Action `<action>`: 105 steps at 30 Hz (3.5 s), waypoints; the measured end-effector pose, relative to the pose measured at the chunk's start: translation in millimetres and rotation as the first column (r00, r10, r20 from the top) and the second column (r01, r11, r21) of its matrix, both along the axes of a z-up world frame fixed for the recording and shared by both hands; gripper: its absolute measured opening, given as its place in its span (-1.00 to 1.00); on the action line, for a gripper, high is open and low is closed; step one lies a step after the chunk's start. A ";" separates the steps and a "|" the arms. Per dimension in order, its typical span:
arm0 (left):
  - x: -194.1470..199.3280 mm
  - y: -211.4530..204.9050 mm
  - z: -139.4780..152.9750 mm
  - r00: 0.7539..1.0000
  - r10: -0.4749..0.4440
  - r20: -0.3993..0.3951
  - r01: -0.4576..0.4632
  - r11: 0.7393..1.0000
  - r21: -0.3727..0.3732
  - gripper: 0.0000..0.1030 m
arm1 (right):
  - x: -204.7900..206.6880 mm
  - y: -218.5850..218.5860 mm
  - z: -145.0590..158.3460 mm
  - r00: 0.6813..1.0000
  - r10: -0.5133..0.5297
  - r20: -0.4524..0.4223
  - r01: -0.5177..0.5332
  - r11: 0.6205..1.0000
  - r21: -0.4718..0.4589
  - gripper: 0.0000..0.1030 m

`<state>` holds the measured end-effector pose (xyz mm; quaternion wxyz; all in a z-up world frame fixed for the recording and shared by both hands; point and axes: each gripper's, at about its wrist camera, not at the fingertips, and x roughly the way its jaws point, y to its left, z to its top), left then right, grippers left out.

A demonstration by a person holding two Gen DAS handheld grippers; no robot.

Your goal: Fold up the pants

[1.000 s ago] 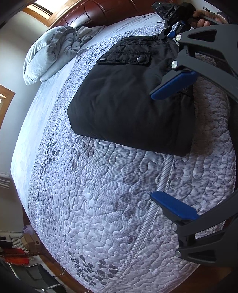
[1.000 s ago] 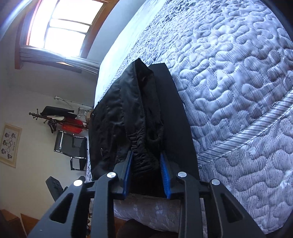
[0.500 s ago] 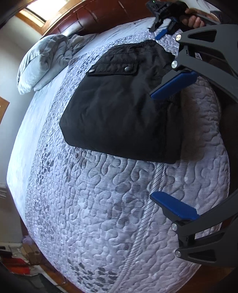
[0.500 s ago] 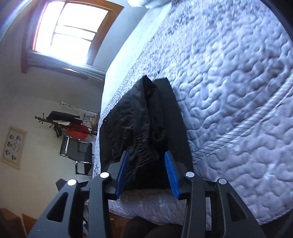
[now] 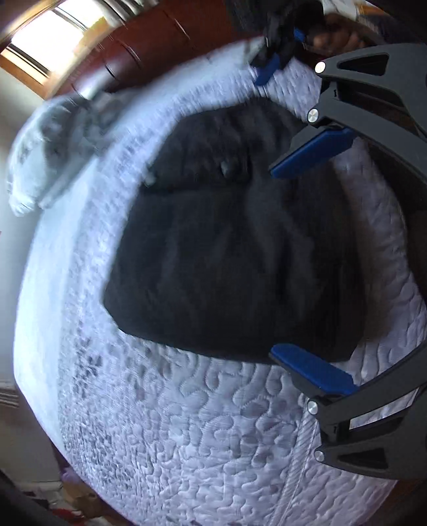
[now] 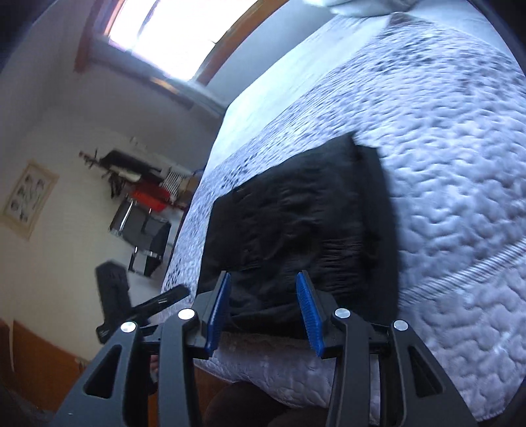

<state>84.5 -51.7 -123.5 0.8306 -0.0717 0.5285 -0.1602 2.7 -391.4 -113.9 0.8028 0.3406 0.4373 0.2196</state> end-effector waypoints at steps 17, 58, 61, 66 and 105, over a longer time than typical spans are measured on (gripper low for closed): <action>-2.9 19.8 19.9 0.995 0.018 0.099 -0.024 0.998 0.053 0.94 | 5.4 -14.1 6.8 1.000 -0.018 -0.001 0.018 0.999 -0.049 0.16; 99.4 75.0 -89.3 0.916 -0.186 -0.355 -0.017 0.867 -0.498 0.94 | 75.7 -45.2 -84.7 0.965 0.067 -0.254 -0.074 0.997 -0.017 0.92; 103.5 75.3 -98.3 0.885 -0.246 -0.396 -0.029 0.819 -0.573 0.95 | 79.8 -50.0 -92.9 0.962 0.083 -0.260 -0.080 0.997 0.021 0.94; 105.5 67.1 -105.9 0.848 -0.295 -0.441 -0.050 0.782 -0.621 0.95 | 81.1 -54.6 -96.0 0.960 0.108 -0.259 -0.099 0.994 0.047 0.94; 64.1 -5.7 -88.5 0.880 -0.268 -0.392 -0.076 0.736 -0.673 -0.41 | 71.4 -79.3 -55.1 0.979 0.186 -0.089 -0.180 0.981 0.077 -0.20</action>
